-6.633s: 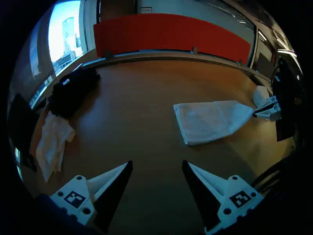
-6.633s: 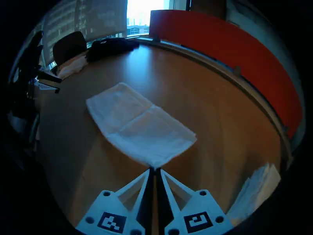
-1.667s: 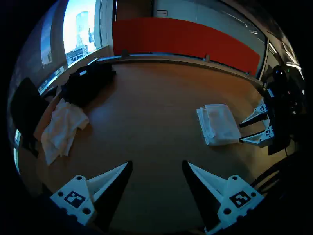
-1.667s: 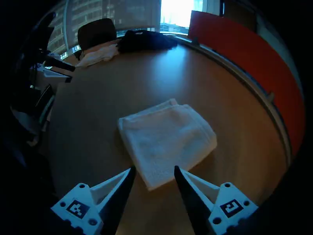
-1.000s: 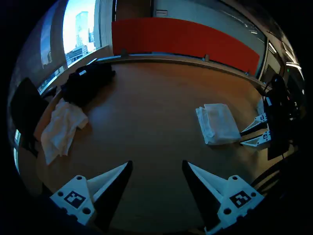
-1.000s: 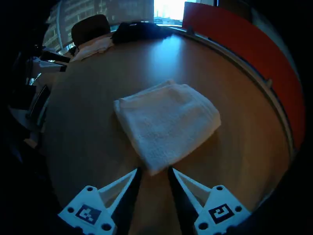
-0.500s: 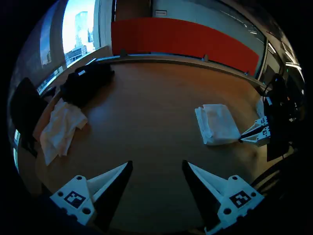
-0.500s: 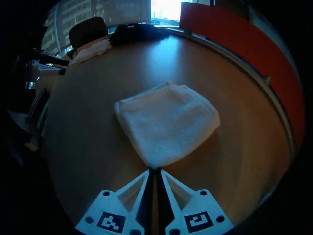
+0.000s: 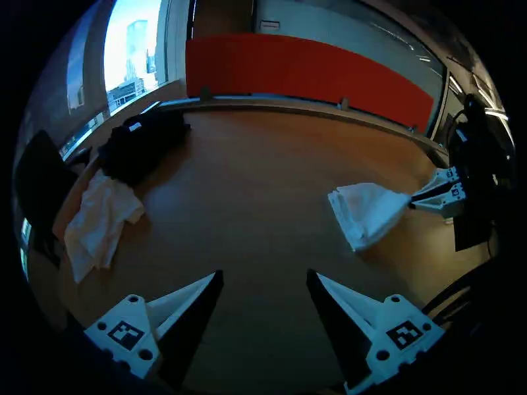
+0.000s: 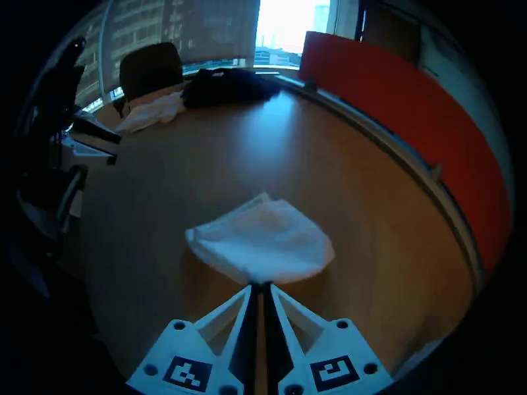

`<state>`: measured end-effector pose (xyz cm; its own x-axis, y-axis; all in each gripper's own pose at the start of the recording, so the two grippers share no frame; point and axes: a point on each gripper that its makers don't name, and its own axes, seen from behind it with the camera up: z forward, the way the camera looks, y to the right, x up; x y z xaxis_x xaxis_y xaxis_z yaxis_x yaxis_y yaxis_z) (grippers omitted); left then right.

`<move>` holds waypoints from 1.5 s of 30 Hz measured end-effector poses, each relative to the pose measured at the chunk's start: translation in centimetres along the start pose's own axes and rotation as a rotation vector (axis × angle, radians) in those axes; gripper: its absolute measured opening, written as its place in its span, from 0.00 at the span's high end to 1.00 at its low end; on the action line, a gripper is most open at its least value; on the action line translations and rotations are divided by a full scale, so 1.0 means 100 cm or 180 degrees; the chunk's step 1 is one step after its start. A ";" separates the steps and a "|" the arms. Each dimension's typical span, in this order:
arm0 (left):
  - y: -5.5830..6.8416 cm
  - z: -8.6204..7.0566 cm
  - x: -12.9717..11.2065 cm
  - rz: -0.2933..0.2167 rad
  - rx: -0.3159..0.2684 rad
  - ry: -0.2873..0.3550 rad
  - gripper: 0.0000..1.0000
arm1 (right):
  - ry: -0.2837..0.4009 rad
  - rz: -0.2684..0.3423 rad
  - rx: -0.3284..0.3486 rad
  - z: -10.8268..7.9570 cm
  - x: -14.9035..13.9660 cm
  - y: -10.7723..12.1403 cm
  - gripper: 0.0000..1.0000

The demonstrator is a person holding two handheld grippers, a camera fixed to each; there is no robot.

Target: Fold towel

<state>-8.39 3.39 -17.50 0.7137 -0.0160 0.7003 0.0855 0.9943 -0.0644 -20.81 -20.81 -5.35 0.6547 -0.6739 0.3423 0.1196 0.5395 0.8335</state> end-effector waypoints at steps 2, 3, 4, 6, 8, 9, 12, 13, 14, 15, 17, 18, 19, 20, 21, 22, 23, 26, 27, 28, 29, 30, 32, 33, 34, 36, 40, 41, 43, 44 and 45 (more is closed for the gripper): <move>0.002 0.000 0.003 0.0011 -0.0015 0.0023 0.07 | 0.0066 -0.0043 -0.0049 -0.006 0.016 0.009 0.95; 0.003 0.001 0.005 0.0016 -0.0022 0.0033 0.06 | 0.0098 -0.0062 -0.0070 -0.009 0.024 0.012 0.95; 0.004 0.001 0.006 0.0022 -0.0031 0.0044 0.06 | 0.0135 -0.0082 -0.0088 -0.013 0.033 0.017 0.95; 0.006 0.001 0.009 0.0033 -0.0046 0.0063 0.06 | 0.0201 -0.0117 -0.0119 -0.020 0.048 0.024 0.95; 0.008 0.001 0.011 0.0046 -0.0062 0.0074 0.07 | 0.0277 -0.0152 -0.0142 -0.028 0.063 0.031 0.95; 0.009 0.001 0.012 0.0050 -0.0070 0.0080 0.06 | 0.0312 -0.0169 -0.0149 -0.032 0.070 0.034 0.95; 0.012 0.000 0.014 0.0053 -0.0101 0.0094 0.06 | 0.0405 -0.0217 -0.0150 -0.045 0.088 0.042 0.95; 0.013 0.000 0.015 0.0051 -0.0112 0.0100 0.07 | 0.0424 -0.0232 -0.0163 -0.049 0.092 0.046 0.95; 0.014 -0.001 0.016 0.0049 -0.0121 0.0106 0.07 | 0.0441 -0.0244 -0.0176 -0.052 0.096 0.049 0.95; 0.014 -0.001 0.016 0.0049 -0.0129 0.0111 0.07 | 0.0456 -0.0255 -0.0188 -0.056 0.099 0.052 0.95; 0.015 -0.001 0.017 0.0053 -0.0136 0.0119 0.06 | 0.0474 -0.0265 -0.0216 -0.062 0.104 0.058 0.95; 0.015 -0.002 0.018 0.0056 -0.0139 0.0123 0.06 | 0.0481 -0.0268 -0.0230 -0.065 0.106 0.061 0.95; 0.015 -0.002 0.019 0.0060 -0.0143 0.0126 0.06 | 0.0484 -0.0266 -0.0245 -0.069 0.106 0.064 0.95; 0.016 -0.002 0.019 0.0064 -0.0146 0.0129 0.07 | 0.0487 -0.0264 -0.0258 -0.072 0.107 0.067 0.95; 0.016 -0.002 0.020 0.0068 -0.0150 0.0133 0.07 | 0.0487 -0.0261 -0.0272 -0.074 0.108 0.070 0.95; 0.016 -0.002 0.021 0.0071 -0.0155 0.0137 0.07 | 0.0482 -0.0255 -0.0286 -0.077 0.107 0.074 0.95; 0.016 -0.002 0.021 0.0074 -0.0159 0.0140 0.06 | 0.0478 -0.0250 -0.0299 -0.080 0.106 0.077 0.95; 0.017 -0.002 0.022 0.0076 -0.0173 0.0144 0.07 | 0.0467 -0.0224 -0.0336 -0.087 0.104 0.086 0.95; 0.017 -0.002 0.023 0.0076 -0.0177 0.0144 0.07 | 0.0465 -0.0213 -0.0347 -0.089 0.104 0.089 0.95; 0.017 -0.001 0.023 0.0077 -0.0180 0.0144 0.07 | 0.0468 -0.0196 -0.0356 -0.091 0.103 0.092 0.95; 0.018 -0.001 0.024 0.0079 -0.0182 0.0144 0.06 | 0.0470 -0.0182 -0.0364 -0.094 0.103 0.095 0.95; 0.018 -0.001 0.024 0.0081 -0.0185 0.0143 0.06 | 0.0473 -0.0165 -0.0372 -0.096 0.103 0.098 0.95; 0.019 0.000 0.024 0.0091 -0.0191 0.0142 0.07 | 0.0482 -0.0120 -0.0390 -0.101 0.102 0.105 0.95; 0.020 0.000 0.025 0.0096 -0.0194 0.0141 0.07 | 0.0484 -0.0098 -0.0398 -0.104 0.101 0.108 0.95; 0.020 0.000 0.025 0.0102 -0.0196 0.0139 0.07 | 0.0479 -0.0073 -0.0404 -0.107 0.100 0.113 0.95; 0.021 0.001 0.025 0.0112 -0.0201 0.0135 0.07 | 0.0468 -0.0031 -0.0416 -0.112 0.097 0.120 0.95; 0.023 0.002 0.026 0.0122 -0.0211 0.0127 0.06 | 0.0422 0.0024 -0.0453 -0.123 0.087 0.137 0.95; 0.024 0.002 0.027 0.0124 -0.0212 0.0127 0.07 | 0.0412 0.0037 -0.0465 -0.126 0.084 0.141 0.95; 0.025 0.002 0.028 0.0128 -0.0213 0.0127 0.07 | 0.0391 0.0067 -0.0498 -0.131 0.079 0.150 0.95; 0.025 0.002 0.028 0.0131 -0.0213 0.0128 0.07 | 0.0381 0.0083 -0.0515 -0.134 0.076 0.155 0.95; 0.026 0.003 0.029 0.0133 -0.0213 0.0128 0.07 | 0.0370 0.0098 -0.0534 -0.137 0.074 0.160 0.95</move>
<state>-6.30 5.93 -15.47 0.7448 0.0199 0.6670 0.1002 0.9849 -0.1413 -3.89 -10.28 4.54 0.7404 -0.5984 0.3061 0.2145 0.6420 0.7361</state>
